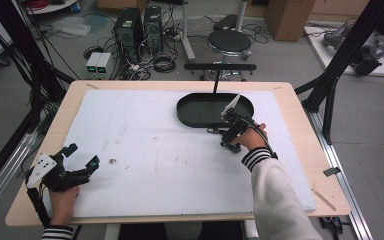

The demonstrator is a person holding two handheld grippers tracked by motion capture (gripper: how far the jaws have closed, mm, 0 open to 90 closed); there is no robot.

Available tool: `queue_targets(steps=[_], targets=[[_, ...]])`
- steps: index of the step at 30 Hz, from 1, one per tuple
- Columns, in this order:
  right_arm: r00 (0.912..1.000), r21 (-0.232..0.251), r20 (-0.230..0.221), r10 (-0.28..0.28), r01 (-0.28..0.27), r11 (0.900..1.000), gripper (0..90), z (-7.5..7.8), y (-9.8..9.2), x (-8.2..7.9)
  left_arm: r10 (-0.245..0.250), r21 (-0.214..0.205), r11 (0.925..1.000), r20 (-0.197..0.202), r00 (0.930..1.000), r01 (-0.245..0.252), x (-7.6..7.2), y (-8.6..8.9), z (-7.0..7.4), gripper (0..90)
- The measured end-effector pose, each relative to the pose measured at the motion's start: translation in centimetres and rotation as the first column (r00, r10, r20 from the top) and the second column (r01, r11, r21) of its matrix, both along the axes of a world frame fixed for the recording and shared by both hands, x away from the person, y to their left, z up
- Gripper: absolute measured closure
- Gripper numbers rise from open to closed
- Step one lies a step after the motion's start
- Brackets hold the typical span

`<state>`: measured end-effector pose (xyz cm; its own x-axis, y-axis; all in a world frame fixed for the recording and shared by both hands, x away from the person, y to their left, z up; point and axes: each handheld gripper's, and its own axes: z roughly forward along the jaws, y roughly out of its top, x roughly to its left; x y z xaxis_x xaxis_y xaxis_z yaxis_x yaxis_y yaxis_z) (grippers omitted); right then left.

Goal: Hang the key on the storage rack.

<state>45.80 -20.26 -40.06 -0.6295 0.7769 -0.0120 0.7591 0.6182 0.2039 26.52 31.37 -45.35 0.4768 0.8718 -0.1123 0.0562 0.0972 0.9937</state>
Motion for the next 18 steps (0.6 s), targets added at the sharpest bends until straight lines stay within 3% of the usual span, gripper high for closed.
queue_targets(steps=[7, 18], targets=[[0.9994, -0.012, -0.03, -0.014, 0.014, 0.9998, 18.0, -0.41, 0.04, 0.09, 0.001, 0.003, 1.0, -0.005, 1.0, -0.001, 0.03, -0.02, 0.01, 3.4], [0.9978, -0.018, -0.059, -0.029, 0.028, 0.9995, 32.7, -0.67, 0.07, 0.34, 0.003, 0.0, 1.0, -0.008, 1.0, -0.003, 0.06, -0.03, 0.01, 3.4]])
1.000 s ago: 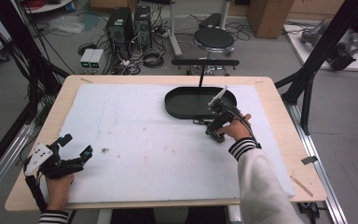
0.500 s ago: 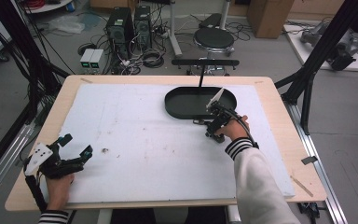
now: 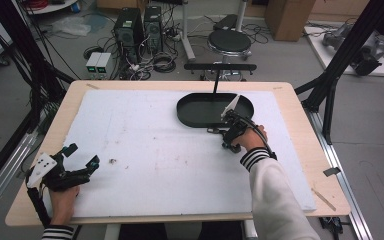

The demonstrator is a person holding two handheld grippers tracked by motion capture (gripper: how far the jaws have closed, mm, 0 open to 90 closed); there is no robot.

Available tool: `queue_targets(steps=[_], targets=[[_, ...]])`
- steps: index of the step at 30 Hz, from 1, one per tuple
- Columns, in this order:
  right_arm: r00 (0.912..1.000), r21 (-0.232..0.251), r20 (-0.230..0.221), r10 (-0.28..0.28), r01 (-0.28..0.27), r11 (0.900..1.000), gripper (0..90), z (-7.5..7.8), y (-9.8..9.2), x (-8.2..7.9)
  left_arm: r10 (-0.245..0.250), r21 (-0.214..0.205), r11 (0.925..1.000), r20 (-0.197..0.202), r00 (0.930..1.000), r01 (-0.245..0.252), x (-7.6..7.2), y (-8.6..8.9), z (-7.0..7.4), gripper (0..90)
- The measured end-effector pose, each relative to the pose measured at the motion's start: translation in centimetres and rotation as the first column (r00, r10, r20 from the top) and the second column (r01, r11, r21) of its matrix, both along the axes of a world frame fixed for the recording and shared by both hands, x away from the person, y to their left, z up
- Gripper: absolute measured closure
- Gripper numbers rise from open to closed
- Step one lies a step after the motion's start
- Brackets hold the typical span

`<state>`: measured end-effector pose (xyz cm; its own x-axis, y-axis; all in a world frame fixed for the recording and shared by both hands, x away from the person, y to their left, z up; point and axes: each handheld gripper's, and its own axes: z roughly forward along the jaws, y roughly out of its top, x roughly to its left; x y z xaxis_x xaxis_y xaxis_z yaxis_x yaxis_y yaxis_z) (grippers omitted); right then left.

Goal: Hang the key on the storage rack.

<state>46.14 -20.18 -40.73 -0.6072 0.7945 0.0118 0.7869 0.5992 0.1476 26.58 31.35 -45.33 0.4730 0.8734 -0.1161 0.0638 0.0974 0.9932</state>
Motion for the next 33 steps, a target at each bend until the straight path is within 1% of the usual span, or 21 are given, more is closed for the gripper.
queue_targets(steps=[5, 8, 9, 13, 18, 20, 21, 22, 23, 27, 28, 29, 31, 32, 33], targets=[[1.0, -0.004, -0.004, 0.006, -0.006, 1.0, 39.4, 0.0, 0.2, 0.1, 0.0, 0.0, 1.0, 0.0, 1.0, 0.0, 0.0, 0.0, 0.0, 3.4], [0.9998, -0.012, 0.006, 0.019, -0.019, 0.9997, 42.1, -0.1, 0.5, 0.1, 0.0, -0.001, 1.0, 0.0, 1.0, 0.0, 0.0, 0.0, 0.0, 3.4], [0.9999, -0.017, 0.008, 0.015, -0.015, 0.9998, 43.0, -0.1, 0.6, 0.1, 0.0, -0.001, 1.0, 0.0, 1.0, 0.0, 0.0, 0.0, 0.0, 3.4], [0.9999, -0.006, 0.002, -0.014, 0.014, 0.9999, 46.8, 0.0, 0.5, 0.1, 0.0, 0.001, 1.0, 0.0, 1.0, 0.0, 0.0, 0.0, 0.0, 3.4], [0.9998, -0.001, 0.0, -0.019, 0.019, 0.9998, 47.6, 0.0, 0.3, 0.1, 0.0, 0.001, 1.0, 0.0, 1.0, 0.0, 0.0, 0.0, 0.0, 3.4], [0.9998, 0.013, -0.007, -0.019, 0.019, 0.9997, 47.7, 0.1, 0.2, 0.1, 0.0, 0.0, 1.0, 0.0, 1.0, 0.0, 0.0, 0.0, 0.0, 3.4], [0.9998, 0.013, -0.007, -0.019, 0.019, 0.9997, 47.7, 0.1, 0.2, 0.1, 0.001, -0.001, 1.0, 0.0, 1.0, -0.001, 0.0, 0.0, 0.0, 3.4], [0.9999, 0.03, -0.005, -0.016, 0.016, 0.9994, 47.8, 0.3, 0.0, 0.0, 0.0, 0.0, 1.0, 0.0, 1.0, 0.0, 0.0, 0.0, 0.0, 3.4], [0.9998, 0.035, -0.003, -0.018, 0.018, 0.9992, 47.8, 0.4, 0.0, 0.0, 0.001, 0.001, 1.0, 0.0, 1.0, -0.001, 0.0, 0.0, 0.0, 3.4], [0.9997, 0.075, 0.024, -0.005, 0.003, 0.9972, 47.9, 1.2, -0.3, -0.2, 0.0, 0.0, 1.0, -0.001, 1.0, 0.0, 0.0, 0.0, 0.0, 3.4], [0.9997, 0.075, 0.024, -0.005, 0.003, 0.9972, 47.9, 1.2, -0.3, -0.2, 0.001, 0.001, 1.0, -0.001, 1.0, -0.001, 0.0, 0.0, 0.0, 3.4], [0.9988, 0.088, 0.048, 0.008, -0.012, 0.996, 47.9, 1.6, -0.4, -0.4, 0.0, 0.003, 1.0, -0.001, 1.0, 0.0, 0.0, 0.0, 0.0, 3.4], [0.9977, 0.112, 0.067, 0.009, -0.016, 0.9935, 47.9, 2.1, -0.5, -0.6, 0.001, 0.001, 1.0, -0.001, 1.0, -0.001, 0.0, 0.0, 0.0, 3.4], [0.9977, 0.112, 0.067, 0.009, -0.016, 0.9935, 47.9, 2.1, -0.5, -0.6, 0.0, 0.003, 1.0, -0.001, 1.0, 0.0, 0.0, 0.0, 0.0, 3.4], [0.9968, 0.125, 0.078, 0.017, -0.027, 0.9919, 47.9, 2.4, -0.6, -0.7, 0.0, 0.003, 1.0, -0.001, 1.0, 0.0, 0.0, 0.0, 0.0, 3.4]])
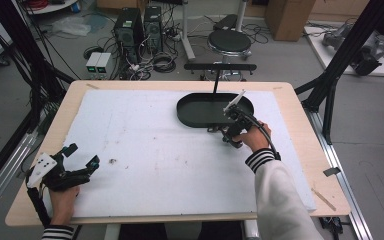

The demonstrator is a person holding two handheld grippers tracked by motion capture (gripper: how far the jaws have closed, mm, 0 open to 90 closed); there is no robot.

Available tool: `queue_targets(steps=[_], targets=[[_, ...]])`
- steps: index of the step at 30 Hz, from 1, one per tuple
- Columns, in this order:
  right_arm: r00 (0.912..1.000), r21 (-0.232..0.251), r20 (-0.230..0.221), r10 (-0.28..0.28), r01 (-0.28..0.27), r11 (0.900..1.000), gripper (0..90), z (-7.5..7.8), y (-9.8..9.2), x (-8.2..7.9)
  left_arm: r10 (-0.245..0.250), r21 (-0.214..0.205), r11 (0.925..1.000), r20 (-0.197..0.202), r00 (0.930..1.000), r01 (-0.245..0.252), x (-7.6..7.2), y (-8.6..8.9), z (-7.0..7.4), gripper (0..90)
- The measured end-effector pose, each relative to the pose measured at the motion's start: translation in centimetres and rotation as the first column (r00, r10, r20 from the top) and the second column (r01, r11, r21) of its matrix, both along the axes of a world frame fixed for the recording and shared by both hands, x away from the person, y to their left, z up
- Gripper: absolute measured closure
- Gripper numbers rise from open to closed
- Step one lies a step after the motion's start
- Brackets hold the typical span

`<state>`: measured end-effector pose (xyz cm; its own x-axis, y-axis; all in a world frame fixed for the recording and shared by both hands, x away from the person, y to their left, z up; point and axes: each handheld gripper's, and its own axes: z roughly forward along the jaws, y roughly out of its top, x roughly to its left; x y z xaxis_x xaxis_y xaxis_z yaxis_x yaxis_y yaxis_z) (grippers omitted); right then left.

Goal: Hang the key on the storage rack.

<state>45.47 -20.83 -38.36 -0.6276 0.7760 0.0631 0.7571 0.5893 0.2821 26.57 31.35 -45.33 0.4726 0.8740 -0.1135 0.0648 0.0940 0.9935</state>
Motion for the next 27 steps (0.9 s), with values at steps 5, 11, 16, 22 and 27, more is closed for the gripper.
queue_targets(steps=[5, 11, 16, 22, 27], targets=[[0.9983, 0.096, 0.048, 0.033, -0.037, 0.9947, 48.0, 1.4, -0.5, -0.5, -0.001, 0.002, 1.0, 0.001, 1.0, 0.001, 0.0, 0.0, 0.0, 3.4], [0.9927, 0.161, 0.113, 0.043, -0.061, 0.985, 47.9, 2.4, -1.1, -0.8, -0.001, 0.002, 1.0, 0.002, 1.0, 0.001, 0.0, 0.0, 0.0, 3.4], [0.9898, 0.19, 0.141, 0.019, -0.046, 0.9807, 47.9, 3.0, -1.4, -0.9, 0.0, 0.002, 1.0, 0.002, 1.0, 0.0, 0.0, -0.1, 0.0, 3.4], [0.9757, 0.25, 0.218, -0.019, -0.037, 0.9675, 47.9, 4.2, -2.3, -1.0, 0.0, 0.003, 1.0, 0.005, 1.0, 0.0, 0.0, -0.1, 0.0, 3.4], [0.9493, 0.31, 0.31, -0.053, -0.048, 0.9495, 47.9, 5.8, -2.8, -1.0, 0.0, 0.003, 1.0, 0.005, 1.0, 0.0, 0.0, -0.1, 0.0, 3.4]])
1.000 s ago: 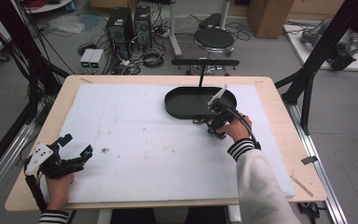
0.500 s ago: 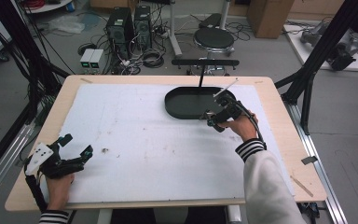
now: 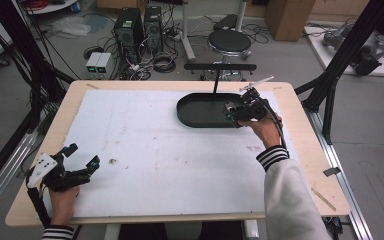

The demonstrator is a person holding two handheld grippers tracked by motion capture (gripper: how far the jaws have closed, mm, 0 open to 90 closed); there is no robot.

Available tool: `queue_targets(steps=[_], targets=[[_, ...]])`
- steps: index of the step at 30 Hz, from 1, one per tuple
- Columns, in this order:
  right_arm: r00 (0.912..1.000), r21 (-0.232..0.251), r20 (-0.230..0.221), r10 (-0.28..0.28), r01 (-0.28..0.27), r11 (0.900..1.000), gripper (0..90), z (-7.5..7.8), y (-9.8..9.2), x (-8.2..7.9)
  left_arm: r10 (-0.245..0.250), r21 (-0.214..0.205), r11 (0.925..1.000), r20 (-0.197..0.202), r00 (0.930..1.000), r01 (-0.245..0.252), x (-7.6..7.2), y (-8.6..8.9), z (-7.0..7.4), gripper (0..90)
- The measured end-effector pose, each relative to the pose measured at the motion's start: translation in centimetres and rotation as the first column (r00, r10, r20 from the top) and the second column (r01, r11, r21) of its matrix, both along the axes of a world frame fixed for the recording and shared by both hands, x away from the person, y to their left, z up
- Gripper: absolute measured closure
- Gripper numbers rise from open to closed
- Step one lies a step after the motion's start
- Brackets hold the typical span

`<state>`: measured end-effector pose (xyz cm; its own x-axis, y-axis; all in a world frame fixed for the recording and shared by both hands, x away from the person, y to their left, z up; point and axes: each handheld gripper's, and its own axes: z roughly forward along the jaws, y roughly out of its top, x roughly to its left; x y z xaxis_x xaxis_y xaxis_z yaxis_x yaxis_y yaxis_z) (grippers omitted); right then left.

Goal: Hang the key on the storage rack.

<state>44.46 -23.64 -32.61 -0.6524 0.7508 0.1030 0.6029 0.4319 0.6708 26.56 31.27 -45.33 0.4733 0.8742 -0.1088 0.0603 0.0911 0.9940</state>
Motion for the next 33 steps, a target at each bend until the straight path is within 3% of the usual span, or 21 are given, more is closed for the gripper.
queue_targets(steps=[8, 13, 15, 18, 33], targets=[[0.9963, 0.008, 0.082, -0.024, 0.024, 0.9997, 47.9, 1.6, -0.3, 0.3, -0.001, 0.002, 1.0, 0.0, 1.0, 0.001, 0.0, 0.0, 0.0, 3.4], [0.9892, 0.012, 0.133, -0.06, 0.059, 0.9982, 48.0, 2.6, -0.6, 1.0, -0.001, 0.001, 1.0, -0.001, 1.0, 0.001, 0.0, 0.0, 0.0, 3.4], [0.9885, 0.017, 0.134, -0.071, 0.07, 0.9974, 47.9, 2.8, -0.6, 1.0, -0.001, 0.0, 1.0, -0.002, 1.0, 0.001, 0.0, 0.0, 0.0, 3.4], [0.9813, 0.025, 0.172, -0.087, 0.084, 0.9961, 47.9, 3.7, -0.8, 1.7, -0.001, 0.0, 1.0, -0.002, 1.0, 0.001, 0.0, 0.0, 0.0, 3.4], [0.9626, 0.064, 0.219, -0.16, 0.149, 0.9867, 47.9, 5.2, -1.2, 3.2, -0.001, 0.001, 1.0, -0.001, 1.0, 0.001, 0.0, 0.0, 0.0, 3.4]])
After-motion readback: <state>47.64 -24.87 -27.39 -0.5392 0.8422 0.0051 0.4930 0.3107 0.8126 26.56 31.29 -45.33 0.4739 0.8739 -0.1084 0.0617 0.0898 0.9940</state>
